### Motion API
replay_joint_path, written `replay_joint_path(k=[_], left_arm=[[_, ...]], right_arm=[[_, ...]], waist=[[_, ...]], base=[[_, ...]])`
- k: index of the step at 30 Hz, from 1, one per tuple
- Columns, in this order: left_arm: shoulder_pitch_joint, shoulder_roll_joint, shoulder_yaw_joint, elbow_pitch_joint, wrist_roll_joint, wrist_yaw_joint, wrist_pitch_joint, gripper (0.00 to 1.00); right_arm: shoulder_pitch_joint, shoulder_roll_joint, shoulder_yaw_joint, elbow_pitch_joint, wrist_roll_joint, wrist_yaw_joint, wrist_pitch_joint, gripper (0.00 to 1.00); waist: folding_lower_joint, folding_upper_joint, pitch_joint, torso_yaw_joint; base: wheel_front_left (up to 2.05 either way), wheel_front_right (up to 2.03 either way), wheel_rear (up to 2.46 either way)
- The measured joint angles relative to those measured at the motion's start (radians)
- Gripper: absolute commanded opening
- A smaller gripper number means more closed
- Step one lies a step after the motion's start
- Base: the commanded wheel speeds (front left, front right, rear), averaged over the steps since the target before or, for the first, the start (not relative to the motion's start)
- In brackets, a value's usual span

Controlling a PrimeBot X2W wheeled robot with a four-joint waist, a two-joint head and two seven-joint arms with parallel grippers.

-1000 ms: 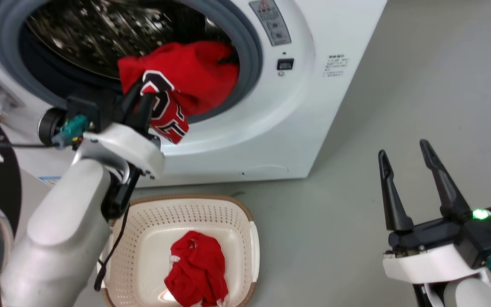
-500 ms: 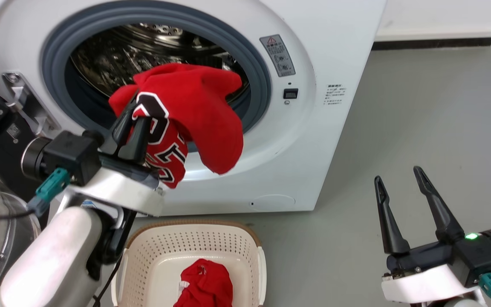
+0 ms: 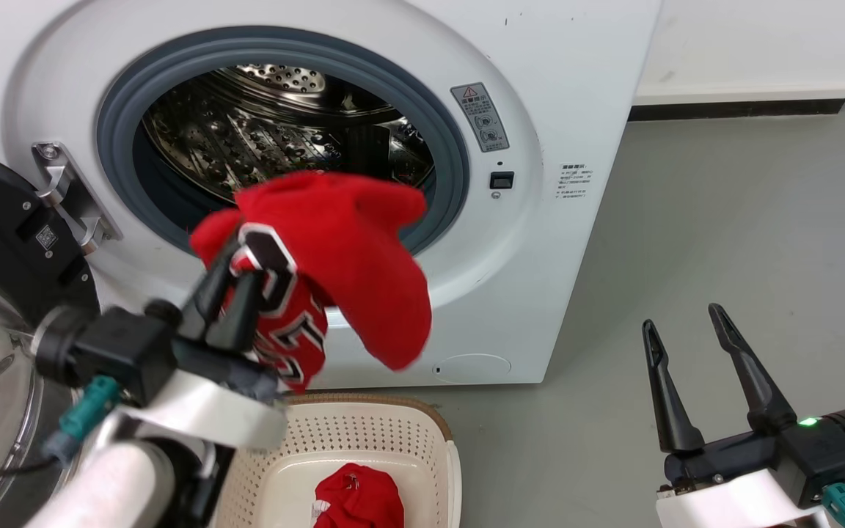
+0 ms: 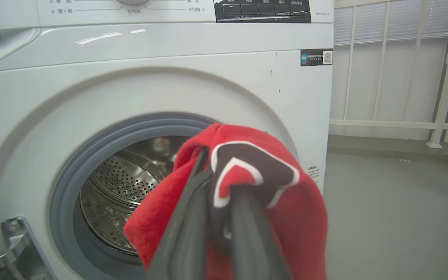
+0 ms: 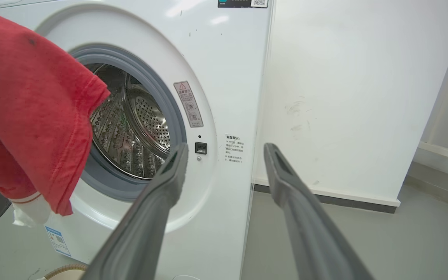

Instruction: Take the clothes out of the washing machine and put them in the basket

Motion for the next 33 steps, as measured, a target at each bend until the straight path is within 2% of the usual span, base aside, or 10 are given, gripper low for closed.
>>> replay_joint_path(k=[8,11,14,21,22,26,33], left_arm=[[0.073,-0.007,-0.049,0.029,-0.015,-0.007,0.007,0.00],[0.087,-0.012,-0.085,0.100,-0.003,-0.022,0.005,0.00],[0.099,-0.050,-0.109,0.183,-0.030,-0.046,-0.003,0.00],[0.087,-0.144,-0.135,0.466,-0.072,-0.113,-0.056,0.00],[0.047,-0.185,-0.141,0.617,-0.080,-0.154,-0.074,0.00],[-0.020,-0.247,-0.150,0.825,-0.087,-0.206,-0.091,0.00],[-0.164,-0.328,-0.154,1.168,-0.092,-0.274,-0.103,0.00]], right_arm=[[-0.004,0.000,-0.006,-0.006,0.001,0.000,0.000,1.00],[-0.018,0.000,-0.006,-0.010,0.000,0.000,0.000,1.00],[-0.038,0.000,-0.003,-0.014,-0.007,0.000,0.000,1.00],[-0.104,0.000,0.002,-0.030,-0.026,0.000,0.000,1.00],[-0.137,0.000,0.007,-0.035,-0.029,0.000,0.000,1.00],[-0.182,0.000,0.006,-0.045,-0.029,0.000,0.000,1.00],[-0.252,0.000,-0.002,-0.063,-0.007,0.000,0.000,1.00]], waist=[[0.0001,0.0000,0.033,0.009],[0.0000,0.0000,0.058,0.012],[0.0001,0.0000,0.090,0.014],[0.0003,0.0000,0.193,0.003],[0.0003,0.0000,0.247,-0.007],[0.0003,0.0000,0.320,-0.026],[0.0003,0.0000,0.449,-0.070]], base=[[0.00,0.00,0.00],[0.00,0.00,0.00],[0.00,0.00,0.00],[0.00,0.00,0.00],[0.00,0.00,0.00],[0.00,0.00,0.00],[0.00,0.00,0.00]])
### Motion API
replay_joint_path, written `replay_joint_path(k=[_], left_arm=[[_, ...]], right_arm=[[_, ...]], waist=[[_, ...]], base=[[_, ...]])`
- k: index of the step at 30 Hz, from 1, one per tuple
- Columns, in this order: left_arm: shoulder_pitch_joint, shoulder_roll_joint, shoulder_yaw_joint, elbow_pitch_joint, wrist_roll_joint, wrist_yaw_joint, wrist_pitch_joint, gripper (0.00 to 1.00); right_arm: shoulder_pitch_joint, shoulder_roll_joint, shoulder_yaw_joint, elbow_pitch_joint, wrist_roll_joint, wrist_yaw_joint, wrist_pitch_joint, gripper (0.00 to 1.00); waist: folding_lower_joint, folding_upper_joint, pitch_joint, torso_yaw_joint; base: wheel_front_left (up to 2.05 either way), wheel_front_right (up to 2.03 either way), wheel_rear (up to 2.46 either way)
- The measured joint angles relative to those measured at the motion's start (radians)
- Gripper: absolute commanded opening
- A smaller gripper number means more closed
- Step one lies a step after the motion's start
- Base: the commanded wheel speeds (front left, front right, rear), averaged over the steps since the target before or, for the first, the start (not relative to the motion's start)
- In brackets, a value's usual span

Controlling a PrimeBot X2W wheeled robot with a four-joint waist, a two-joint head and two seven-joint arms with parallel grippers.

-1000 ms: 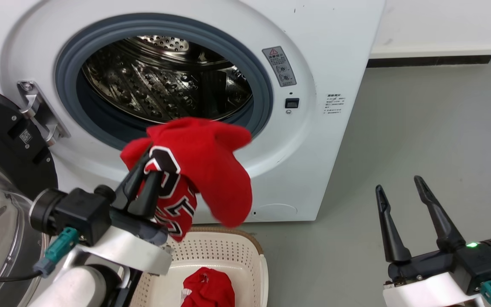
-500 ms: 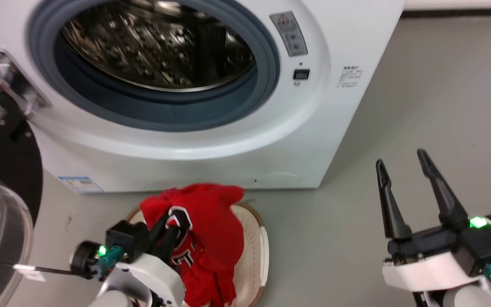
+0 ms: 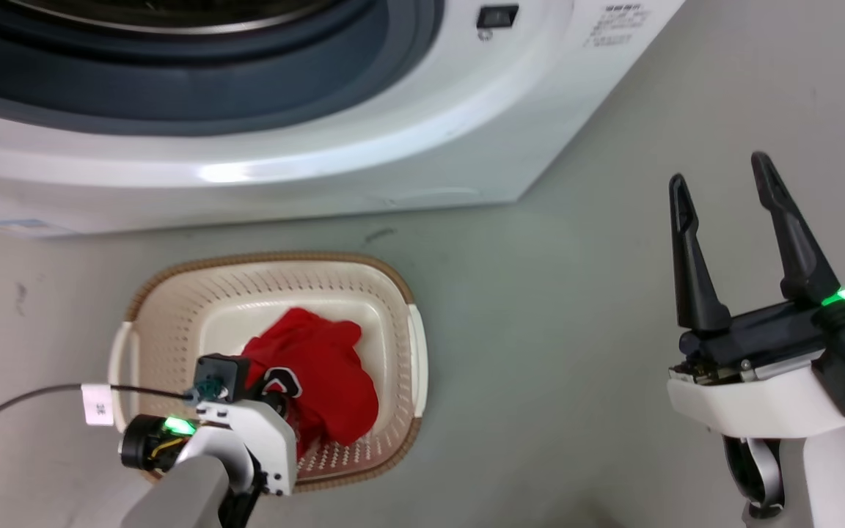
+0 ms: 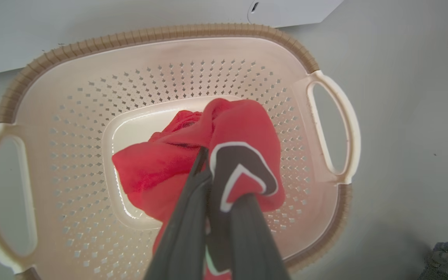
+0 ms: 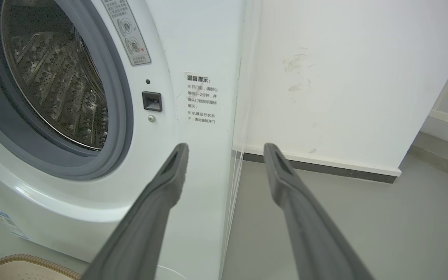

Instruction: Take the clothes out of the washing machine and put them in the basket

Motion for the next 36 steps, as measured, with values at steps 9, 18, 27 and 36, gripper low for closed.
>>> replay_joint_path(k=[9,18,27,36], left_arm=[[-0.165,-0.065,-0.031,0.300,0.017,-0.045,0.050,0.00],[-0.209,-0.097,-0.047,0.380,0.016,-0.056,0.085,1.00],[-0.153,-0.139,-0.040,0.390,-0.002,-0.070,0.000,1.00],[0.005,-0.109,0.084,0.122,0.053,0.006,-0.018,1.00]], right_arm=[[-0.057,0.000,-0.004,-0.008,0.018,0.000,0.000,1.00],[-0.077,0.000,-0.012,0.000,0.025,0.000,0.000,1.00],[-0.033,0.001,-0.014,0.025,0.014,0.000,0.000,1.00],[0.069,0.001,-0.015,0.052,-0.004,0.000,0.000,1.00]], waist=[[0.0000,0.0000,0.139,-0.047],[-0.0001,-0.0001,0.177,-0.064],[-0.0002,-0.0001,0.070,-0.034],[-0.0003,0.0000,-0.117,0.020]], base=[[0.00,0.00,0.00],[0.00,0.00,0.00],[0.00,0.00,0.00],[0.00,0.00,0.00]])
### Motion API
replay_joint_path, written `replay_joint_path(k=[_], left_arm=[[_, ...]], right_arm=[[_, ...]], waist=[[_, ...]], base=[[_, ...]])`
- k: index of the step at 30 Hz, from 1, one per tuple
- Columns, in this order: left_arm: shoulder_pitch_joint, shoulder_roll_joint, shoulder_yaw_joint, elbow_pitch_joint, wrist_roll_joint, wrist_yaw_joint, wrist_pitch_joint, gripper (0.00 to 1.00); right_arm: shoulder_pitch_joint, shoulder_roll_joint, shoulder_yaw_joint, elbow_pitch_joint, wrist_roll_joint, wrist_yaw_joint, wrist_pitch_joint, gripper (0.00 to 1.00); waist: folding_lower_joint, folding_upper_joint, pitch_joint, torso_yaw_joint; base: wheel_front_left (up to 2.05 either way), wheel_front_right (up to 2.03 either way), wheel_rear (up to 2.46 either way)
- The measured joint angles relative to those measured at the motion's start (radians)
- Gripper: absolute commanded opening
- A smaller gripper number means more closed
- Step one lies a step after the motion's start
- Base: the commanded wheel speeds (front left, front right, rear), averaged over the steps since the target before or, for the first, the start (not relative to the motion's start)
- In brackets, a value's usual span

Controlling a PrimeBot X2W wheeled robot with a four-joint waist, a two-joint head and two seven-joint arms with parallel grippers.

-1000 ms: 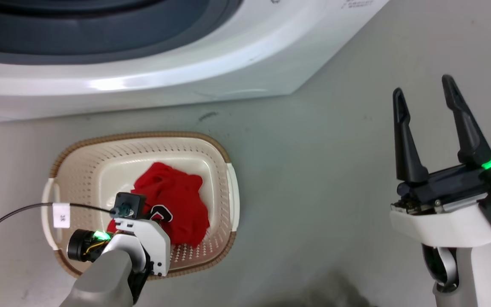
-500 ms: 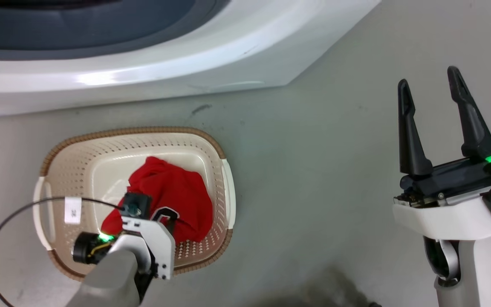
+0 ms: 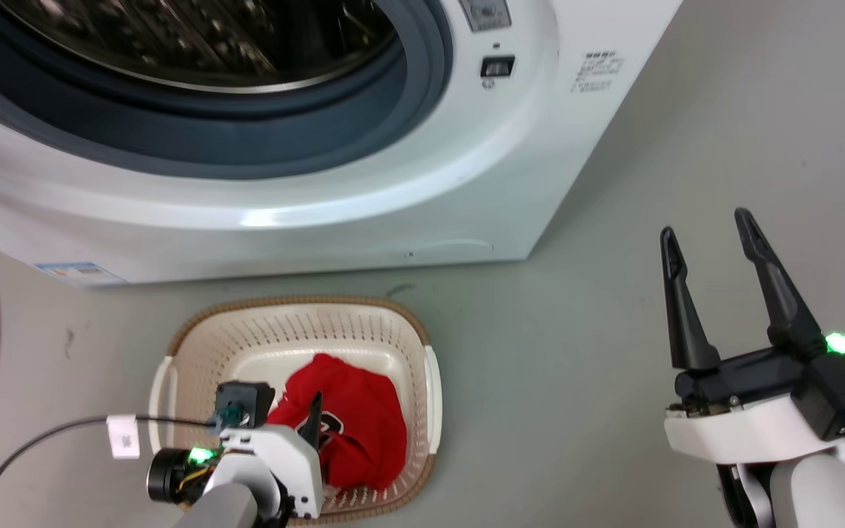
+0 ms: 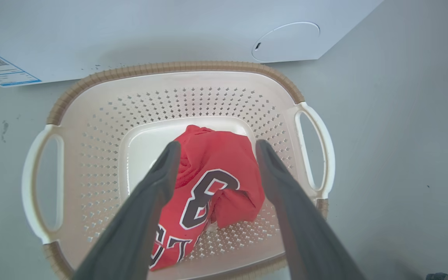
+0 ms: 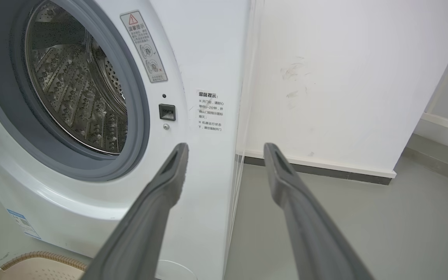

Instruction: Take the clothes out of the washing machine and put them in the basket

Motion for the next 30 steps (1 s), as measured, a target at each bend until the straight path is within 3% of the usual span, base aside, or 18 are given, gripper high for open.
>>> replay_joint_path(k=[7,13,21,30], left_arm=[[0.158,0.006,0.170,-0.253,0.102,0.051,0.000,1.00],[0.284,-0.042,0.308,-0.472,0.226,0.082,0.000,1.00],[0.417,-0.108,0.449,-0.706,0.371,0.092,0.000,1.00],[0.510,-0.134,0.549,-0.924,0.460,0.096,0.000,1.00]], right_arm=[[0.052,0.000,0.000,0.009,0.000,0.000,0.000,1.00],[0.096,0.000,-0.007,0.012,0.000,0.000,0.000,1.00],[0.158,0.000,-0.020,0.012,0.002,0.000,0.000,1.00],[0.192,0.000,-0.037,0.003,0.013,0.000,0.000,1.00]], waist=[[-0.0001,0.0000,-0.108,0.021],[-0.0001,0.0000,-0.185,0.046],[-0.0001,0.0000,-0.264,0.085],[-0.0001,0.0000,-0.322,0.106]], base=[[0.00,0.00,0.00],[0.00,0.00,0.00],[0.00,0.00,0.00],[0.00,0.00,0.00]])
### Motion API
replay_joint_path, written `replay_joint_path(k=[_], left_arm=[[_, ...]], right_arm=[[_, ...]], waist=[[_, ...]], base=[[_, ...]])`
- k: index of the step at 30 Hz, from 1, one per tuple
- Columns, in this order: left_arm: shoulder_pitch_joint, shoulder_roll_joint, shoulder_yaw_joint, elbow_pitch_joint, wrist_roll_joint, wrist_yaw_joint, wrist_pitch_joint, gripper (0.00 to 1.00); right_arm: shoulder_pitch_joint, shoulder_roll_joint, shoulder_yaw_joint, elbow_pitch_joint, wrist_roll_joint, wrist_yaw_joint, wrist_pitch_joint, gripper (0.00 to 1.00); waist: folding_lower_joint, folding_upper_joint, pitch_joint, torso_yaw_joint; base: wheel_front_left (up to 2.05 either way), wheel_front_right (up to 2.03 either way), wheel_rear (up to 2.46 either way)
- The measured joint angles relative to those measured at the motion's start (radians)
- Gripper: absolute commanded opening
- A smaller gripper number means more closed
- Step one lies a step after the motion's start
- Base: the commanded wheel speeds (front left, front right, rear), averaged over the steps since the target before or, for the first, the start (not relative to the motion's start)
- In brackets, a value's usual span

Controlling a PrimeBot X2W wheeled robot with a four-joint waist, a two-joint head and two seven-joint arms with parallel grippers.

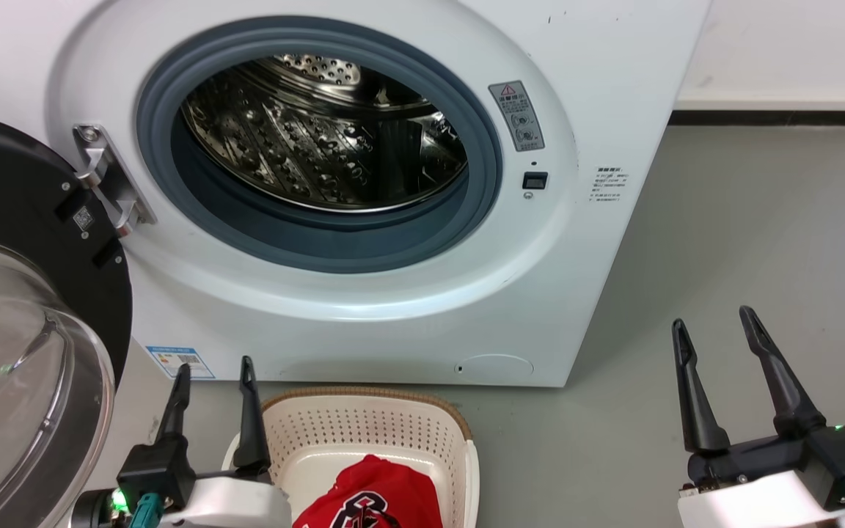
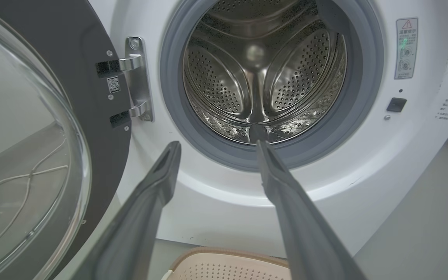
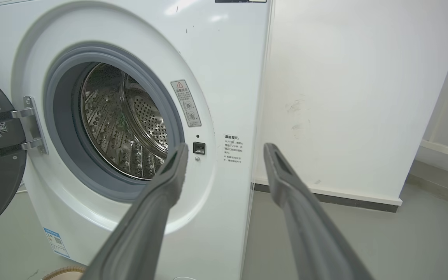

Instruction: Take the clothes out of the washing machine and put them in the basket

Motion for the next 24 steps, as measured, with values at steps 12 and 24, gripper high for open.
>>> replay_joint_path(k=[12,24], left_arm=[[0.063,-0.002,-0.004,-0.080,0.041,0.018,0.000,1.00],[0.090,-0.002,-0.006,-0.081,0.064,0.030,0.000,1.00]], right_arm=[[0.053,0.000,-0.018,0.003,0.026,0.000,0.000,1.00],[0.086,0.000,-0.020,0.008,0.035,0.000,0.000,1.00]], waist=[[0.0001,0.0000,-0.057,0.007],[0.0001,0.0000,-0.085,0.001]], base=[[0.00,0.00,0.00],[0.00,0.00,0.00]])
